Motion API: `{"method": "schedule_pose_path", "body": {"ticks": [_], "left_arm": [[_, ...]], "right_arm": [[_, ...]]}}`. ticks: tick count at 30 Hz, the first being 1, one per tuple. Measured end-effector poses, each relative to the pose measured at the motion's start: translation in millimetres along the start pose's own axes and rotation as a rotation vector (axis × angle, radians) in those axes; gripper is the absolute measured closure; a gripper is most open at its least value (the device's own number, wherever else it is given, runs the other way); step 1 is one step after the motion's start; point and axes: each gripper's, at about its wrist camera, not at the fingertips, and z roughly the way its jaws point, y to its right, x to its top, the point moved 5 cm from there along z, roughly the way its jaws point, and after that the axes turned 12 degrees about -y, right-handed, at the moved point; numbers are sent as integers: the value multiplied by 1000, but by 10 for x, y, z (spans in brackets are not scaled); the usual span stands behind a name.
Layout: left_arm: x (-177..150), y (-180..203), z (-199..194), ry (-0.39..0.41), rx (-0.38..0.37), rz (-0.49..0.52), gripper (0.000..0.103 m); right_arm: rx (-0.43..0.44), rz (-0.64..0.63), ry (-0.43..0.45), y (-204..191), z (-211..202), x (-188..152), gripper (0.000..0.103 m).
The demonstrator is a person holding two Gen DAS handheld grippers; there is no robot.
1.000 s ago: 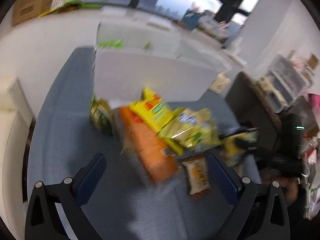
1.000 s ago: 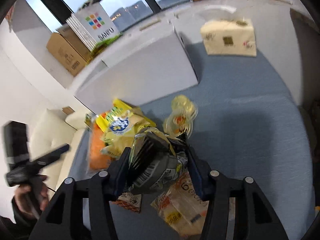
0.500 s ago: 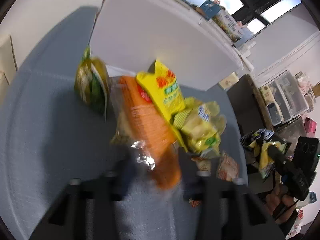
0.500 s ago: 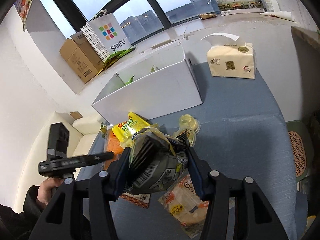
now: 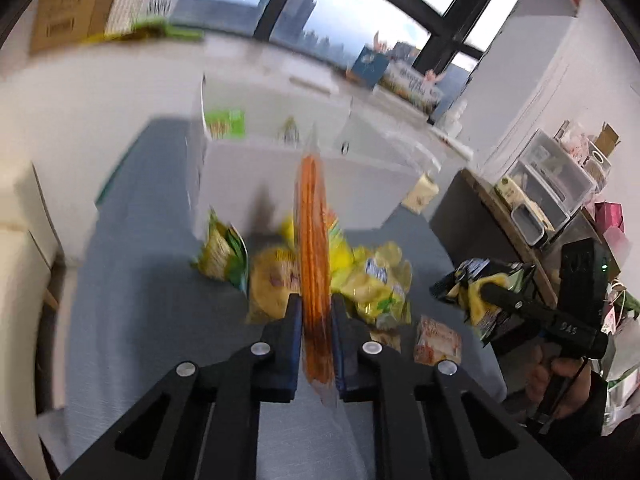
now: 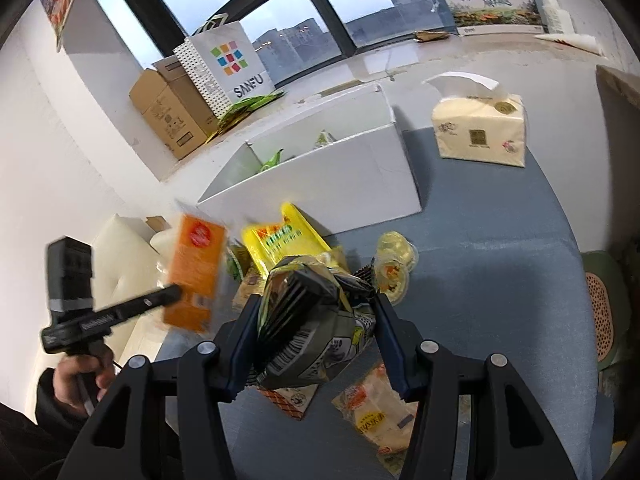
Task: Organize snacks
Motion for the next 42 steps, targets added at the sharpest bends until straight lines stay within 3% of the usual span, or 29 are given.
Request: {"method": "schedule_pose_path", "body": {"ticks": [8,15,21,29,31,32,33,37,42], "left_arm": [[481,98,-370,142,-9,57,88],[1273,140,-416,229,-17,68,88],[1885,-4,-195,227,53,65,88],[2161,-109,171,157,142,83,86],[2174,-186,269,121,160,61,54],[2160,-222,296,108,152,45,12],[2132,-256,303,105,147,26,0],[2038,-299,290,99,179,37,0],[1973,-282,224,101,162,44,0]], "right_arm": [[8,-72,54,-279,-77,348,44],[-55,-162,118,-490,-28,1249,44],[-124,-135,120,-339,213,2054,44],[-195,-107,74,-163,606,2463,40],[-200,-78,51,-88,689,2486,19],[-214,-59,46,-41,718,2489,1],[-238,-47,61,1,707,2482,0],[-285,-78,82,21,637,2399,0],[-219,-96,130,-85,424,2266,0]]}}
